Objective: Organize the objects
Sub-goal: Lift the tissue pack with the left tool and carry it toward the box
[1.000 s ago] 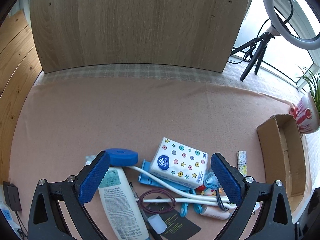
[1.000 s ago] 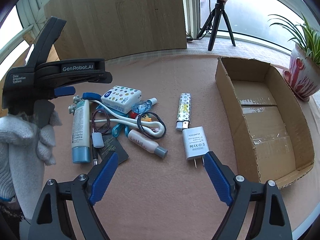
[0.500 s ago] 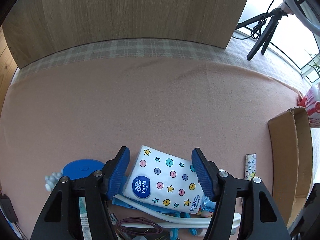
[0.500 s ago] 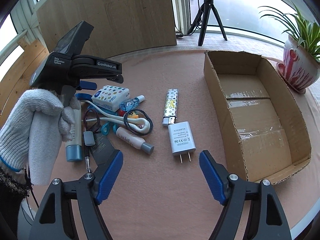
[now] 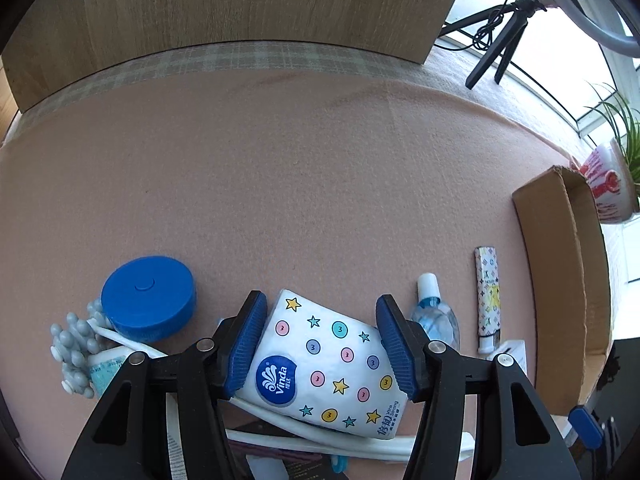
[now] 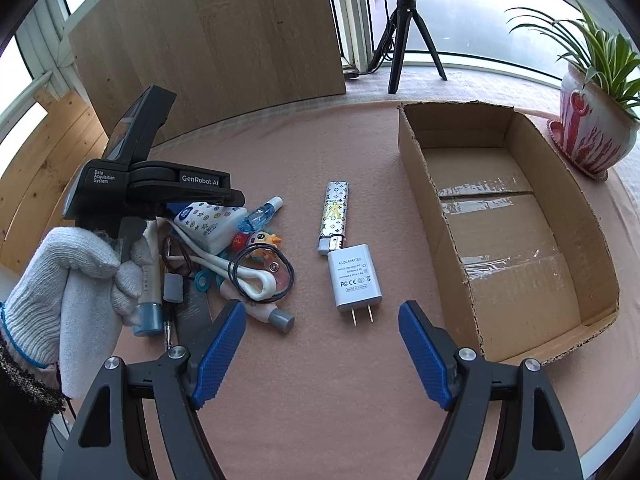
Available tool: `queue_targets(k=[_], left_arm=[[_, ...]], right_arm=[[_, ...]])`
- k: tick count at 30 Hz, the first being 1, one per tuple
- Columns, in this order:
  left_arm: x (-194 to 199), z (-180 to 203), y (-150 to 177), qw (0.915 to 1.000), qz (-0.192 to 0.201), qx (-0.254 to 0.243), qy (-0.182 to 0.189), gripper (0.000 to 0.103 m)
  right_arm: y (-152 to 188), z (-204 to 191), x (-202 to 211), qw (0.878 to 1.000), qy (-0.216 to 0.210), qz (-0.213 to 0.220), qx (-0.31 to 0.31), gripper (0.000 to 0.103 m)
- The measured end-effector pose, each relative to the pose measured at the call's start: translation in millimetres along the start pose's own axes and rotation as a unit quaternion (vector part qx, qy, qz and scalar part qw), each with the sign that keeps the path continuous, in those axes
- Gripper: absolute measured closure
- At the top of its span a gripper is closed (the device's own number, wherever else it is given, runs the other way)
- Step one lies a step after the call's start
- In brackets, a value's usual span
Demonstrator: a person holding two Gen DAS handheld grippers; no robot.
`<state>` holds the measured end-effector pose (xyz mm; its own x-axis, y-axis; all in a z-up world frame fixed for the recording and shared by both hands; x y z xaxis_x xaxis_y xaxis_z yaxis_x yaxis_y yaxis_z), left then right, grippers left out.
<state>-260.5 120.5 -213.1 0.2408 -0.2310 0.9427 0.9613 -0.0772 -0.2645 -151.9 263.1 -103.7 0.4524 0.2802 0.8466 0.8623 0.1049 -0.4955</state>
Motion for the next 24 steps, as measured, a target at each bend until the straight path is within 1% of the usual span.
queue_targets(k=[3, 7, 10, 13, 15, 16, 18, 20, 22, 24], left_arm=[[5.9, 8.9, 21.7, 0.9997, -0.008, -0.018, 0.016, 0.042], [15.7, 24.6, 54.3, 0.9983, -0.011, -0.049, 0.03, 0.042], [20.4, 31.8, 76.2, 0.9973, -0.011, -0.059, 0.043, 0.042], [27.1, 34.5, 93.9, 0.9963, -0.005, -0.072, 0.047, 0.042], [31.4, 35.9, 104.4, 0.9956, -0.009, -0.062, 0.07, 0.042], [34.8, 35.7, 109.1, 0.9954, -0.01, -0.057, 0.076, 0.042], [46.8, 31.1, 113.8, 0.9957, 0.003, -0.043, 0.081, 0.042], [65.6, 20.5, 114.5, 0.996, 0.029, -0.031, 0.079, 0.042], [83.9, 5.1, 117.9, 0.9964, 0.053, -0.016, 0.064, 0.041], [92.4, -13.9, 120.0, 0.9969, 0.061, 0.001, 0.05, 0.041]], right_arm=[[-0.3, -1.3, 1.6, 1.0, -0.001, 0.001, 0.003, 0.028], [1.8, -3.8, 1.5, 1.0, -0.005, -0.002, 0.005, 0.027], [7.3, -5.3, -0.6, 1.0, -0.011, -0.009, 0.004, 0.027], [14.4, -5.9, -5.0, 1.0, -0.019, -0.019, 0.0, 0.027], [18.5, -6.8, -8.1, 0.999, -0.025, -0.026, -0.003, 0.027], [19.8, -7.3, -8.9, 0.999, -0.027, -0.027, -0.004, 0.027], [21.7, -9.7, -9.0, 0.999, -0.029, -0.028, -0.003, 0.027], [21.6, -12.5, -8.4, 0.999, -0.032, -0.027, -0.001, 0.027], [21.1, -18.0, -8.3, 0.999, -0.041, -0.028, 0.006, 0.027], [21.6, -25.2, -10.0, 0.998, -0.048, -0.032, 0.015, 0.027]])
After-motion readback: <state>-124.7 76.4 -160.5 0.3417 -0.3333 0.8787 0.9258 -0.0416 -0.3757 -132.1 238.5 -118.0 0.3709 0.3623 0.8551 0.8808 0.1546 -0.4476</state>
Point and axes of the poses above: each gripper's, at about its wrist camera, not at the fingertips, and x roughly against the way its jaws point, z to its right, y to its underside, the point moved 10 cm from there along -x, roughly the way its jaws point, and after that the axes turned 2 degrees about -y, right-handed, at the moved point
